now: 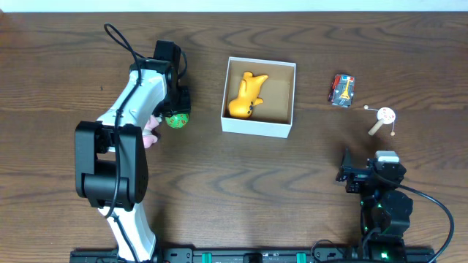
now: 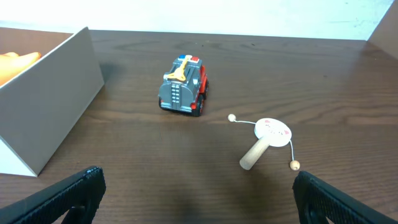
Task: Pack container
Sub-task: 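Carry the green ball into the box and release it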
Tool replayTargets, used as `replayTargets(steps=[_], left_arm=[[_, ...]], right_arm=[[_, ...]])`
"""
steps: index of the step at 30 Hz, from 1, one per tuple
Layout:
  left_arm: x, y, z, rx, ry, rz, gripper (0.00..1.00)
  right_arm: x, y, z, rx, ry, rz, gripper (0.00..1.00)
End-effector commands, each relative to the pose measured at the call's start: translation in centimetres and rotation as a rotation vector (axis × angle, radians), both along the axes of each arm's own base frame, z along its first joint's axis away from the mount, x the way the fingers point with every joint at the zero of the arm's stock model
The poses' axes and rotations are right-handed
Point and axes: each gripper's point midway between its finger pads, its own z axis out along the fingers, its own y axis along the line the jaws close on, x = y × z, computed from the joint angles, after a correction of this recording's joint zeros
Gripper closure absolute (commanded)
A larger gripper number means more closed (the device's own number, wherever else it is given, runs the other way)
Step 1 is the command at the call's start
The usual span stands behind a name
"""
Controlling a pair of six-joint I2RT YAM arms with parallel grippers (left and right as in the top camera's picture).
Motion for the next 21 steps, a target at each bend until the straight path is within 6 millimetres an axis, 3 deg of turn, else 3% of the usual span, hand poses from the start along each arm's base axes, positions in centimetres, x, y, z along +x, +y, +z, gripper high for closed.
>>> replayTargets(steps=[1,6,9,12,17,21], left_arm=[[-0.5,-0.5,-0.6,-0.034,0.026,-0.014,0.93],[0.0,-0.5,0.1,-0.036,0.006,-0.014,0.94],[1.3,-0.8,2.5,-0.043,-0.051,-0.017,0.94],[3.3,-1.9,6.8,-0.074,-0.151,-0.035,0.94],[5.7,-5.6,15.7,-0.179,-0.354,-0.107,0.94],[5.7,-9.1,19.9,-0.255,-0.444,-0.185,0.94]], right_arm=[[0.0,0.4,-0.2,0.001,0.005,0.014,0.01],[0.0,0.4,-0.2,0.002,0.004,0.014,0.01],[0.0,0.4,-0.2,0.002,0.004,0.014,0.01],[0.0,0.4,-0.2,0.002,0.004,0.014,0.01],[0.0,0.4,-0.2,0.002,0.004,0.014,0.01],[0.0,0.4,-0.2,0.002,0.004,0.014,0.01]])
